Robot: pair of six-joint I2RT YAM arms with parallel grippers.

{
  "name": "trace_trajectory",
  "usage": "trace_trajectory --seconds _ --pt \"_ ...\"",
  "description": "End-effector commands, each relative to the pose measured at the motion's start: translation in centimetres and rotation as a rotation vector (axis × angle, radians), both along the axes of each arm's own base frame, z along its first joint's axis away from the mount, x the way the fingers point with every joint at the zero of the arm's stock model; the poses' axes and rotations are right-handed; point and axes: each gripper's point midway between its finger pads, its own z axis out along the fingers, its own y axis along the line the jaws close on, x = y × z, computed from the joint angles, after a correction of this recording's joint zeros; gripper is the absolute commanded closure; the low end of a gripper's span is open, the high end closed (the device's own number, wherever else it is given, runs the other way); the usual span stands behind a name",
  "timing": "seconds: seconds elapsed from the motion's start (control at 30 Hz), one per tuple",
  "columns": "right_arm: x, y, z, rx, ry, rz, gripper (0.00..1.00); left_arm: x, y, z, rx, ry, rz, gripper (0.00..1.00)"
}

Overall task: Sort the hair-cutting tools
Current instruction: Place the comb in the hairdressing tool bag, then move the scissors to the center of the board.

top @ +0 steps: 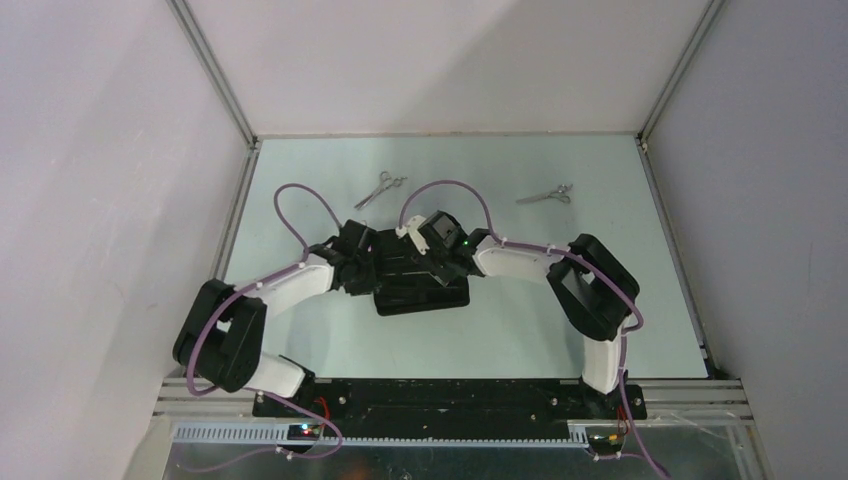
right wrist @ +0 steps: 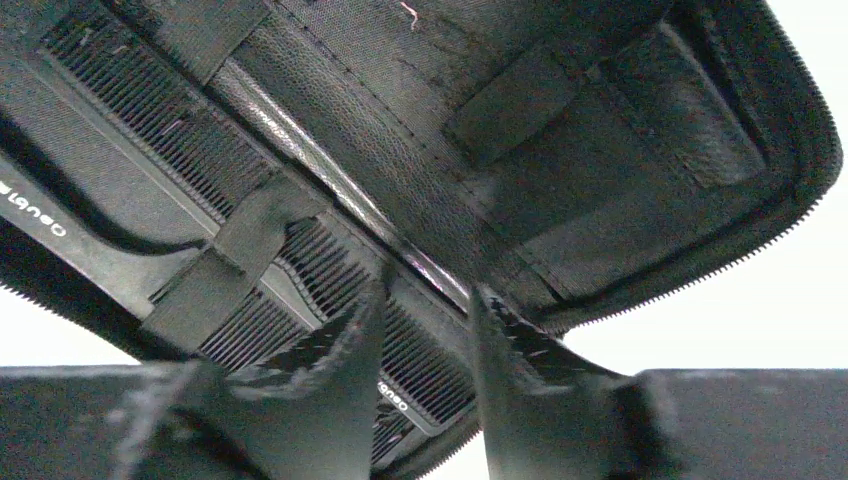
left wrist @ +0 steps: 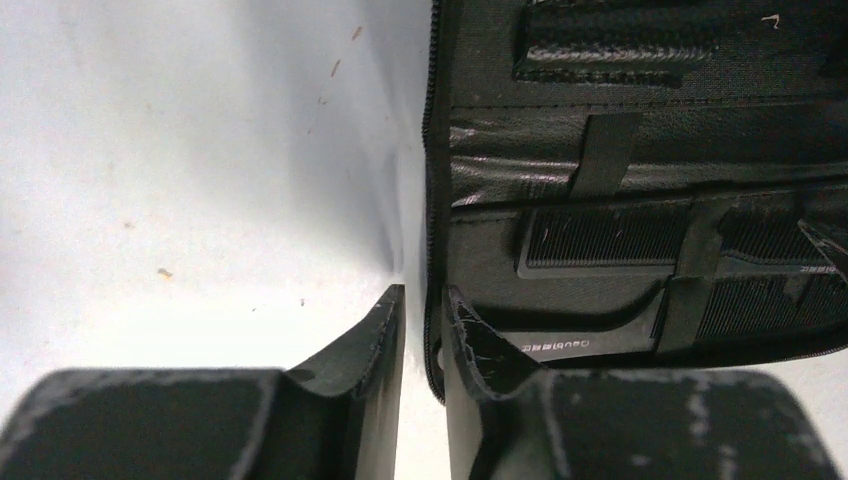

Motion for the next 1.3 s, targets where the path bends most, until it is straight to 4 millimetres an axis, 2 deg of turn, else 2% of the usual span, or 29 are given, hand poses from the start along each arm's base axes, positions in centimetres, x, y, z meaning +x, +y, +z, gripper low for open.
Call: trace_trajectory --seconds 0.0,0.03,0.07,0.17,0.2,0.23,0.27,0.3,0.33,0.37,0.4,0.43,0.5,0.53,0.57,0.6,0.63,0.67,0.7,0.73,0.77,0.8,0.83,0.93,0.97,1.0,1.1,1.13,1.27 --pt "1.1 0.4 6.8 0.157 -0.081 -0.058 0.55 0.5 0.8 2.5 0.016 -0.083 0.018 0.70" --pt "1.5 0.0 7.8 0.180 -0.089 -0.099 0.50 0.8 0.9 3.5 0.010 -0.119 0.028 0.67" --pt "2.5 -1.3 9.6 0.201 -0.128 -0.155 0.47 1.1 1.1 4.7 0.007 -0.156 0.037 0.60" --pt "4.7 -4.6 12.6 0.265 -0.167 -0.311 0.36 1.4 1.8 7.5 0.003 -0.239 0.064 0.45" --pt "5.8 -6.5 12.9 0.272 -0.167 -0.379 0.34 1.7 2.1 9.1 -0.007 -0.292 0.082 0.38" --pt "7.1 -8.6 13.5 0.296 -0.175 -0.466 0.34 1.6 2.4 9.8 -0.009 -0.310 0.090 0.34" --pt "7.7 -9.9 13.6 0.300 -0.175 -0.514 0.32 1.8 2.9 11.4 -0.021 -0.359 0.107 0.26" --pt "8.9 -12.2 13.9 0.311 -0.184 -0.606 0.31 1.9 3.4 12.1 -0.024 -0.379 0.123 0.16" --pt "9.5 -13.4 13.9 0.324 -0.181 -0.662 0.29 1.9 3.8 13.5 -0.036 -0.423 0.134 0.12" --pt "10.5 -15.7 13.9 0.323 -0.193 -0.738 0.28 1.8 4.5 14.1 -0.033 -0.438 0.151 0.05" --pt "11.0 -16.7 13.9 0.336 -0.191 -0.786 0.26 1.8 5.1 15.5 -0.033 -0.482 0.161 0.03" --pt "11.8 -18.6 13.7 0.330 -0.199 -0.847 0.25 1.7 6.0 15.9 -0.020 -0.492 0.181 0.01" --pt "13.1 -21.0 13.2 0.318 -0.210 -0.940 0.24 1.6 7.8 17.7 0.015 -0.551 0.217 0.01" --pt "13.7 -21.6 13.4 0.318 -0.215 -0.974 0.23 1.4 8.9 18.8 0.046 -0.594 0.233 0.00" --pt "14.3 -22.8 12.3 0.278 -0.215 -1.021 0.23 1.3 9.7 19.3 0.068 -0.614 0.250 0.00" --pt "14.9 -23.6 12.8 0.258 -0.237 -1.066 0.23 1.1 10.8 20.2 0.109 -0.655 0.265 0.00" --pt "15.4 -24.2 11.2 0.214 -0.220 -1.098 0.23 1.2 11.4 20.8 0.129 -0.686 0.284 0.00" --pt "16.2 -24.8 11.8 0.193 -0.242 -1.139 0.23 1.0 12.6 21.1 0.180 -0.712 0.302 0.00" --pt "16.7 -25.1 10.1 0.148 -0.222 -1.160 0.23 1.1 13.4 21.8 0.205 -0.756 0.337 0.00" --pt "17.4 -25.6 10.6 0.125 -0.236 -1.191 0.24 1.1 13.9 21.4 0.238 -0.758 0.334 0.00" --pt "17.8 -25.7 8.8 0.083 -0.211 -1.203 0.24 1.2 14.4 21.8 0.251 -0.785 0.357 0.00" --pt "18.6 -25.6 9.3 0.082 -0.217 -1.212 0.24 1.3 14.6 21.4 0.271 -0.782 0.354 0.00" --pt "18.9 -25.6 7.6 0.049 -0.190 -1.215 0.24 1.5 14.9 21.5 0.279 -0.792 0.365 0.00" --pt "20.9 -25.1 6.5 0.043 -0.183 -1.211 0.24 1.8 15.1 20.8 0.287 -0.787 0.371 0.00" --pt "21.5 -25.0 7.0 0.052 -0.192 -1.212 0.24 1.9 15.1 20.6 0.288 -0.779 0.371 0.00" --pt "21.8 -25.0 5.9 0.034 -0.178 -1.213 0.24 1.9 15.2 20.6 0.291 -0.777 0.372 0.00" --pt "23.0 -24.9 5.5 0.034 -0.165 -1.227 0.25 1.9 15.4 20.5 0.309 -0.775 0.372 0.00" --pt "23.1 -24.9 4.5 0.022 -0.143 -1.231 0.25 1.9 15.5 20.5 0.312 -0.775 0.372 0.00" --pt "23.3 -24.7 2.5 0.020 -0.078 -1.253 0.27 1.8 15.7 20.4 0.326 -0.772 0.376 0.00"
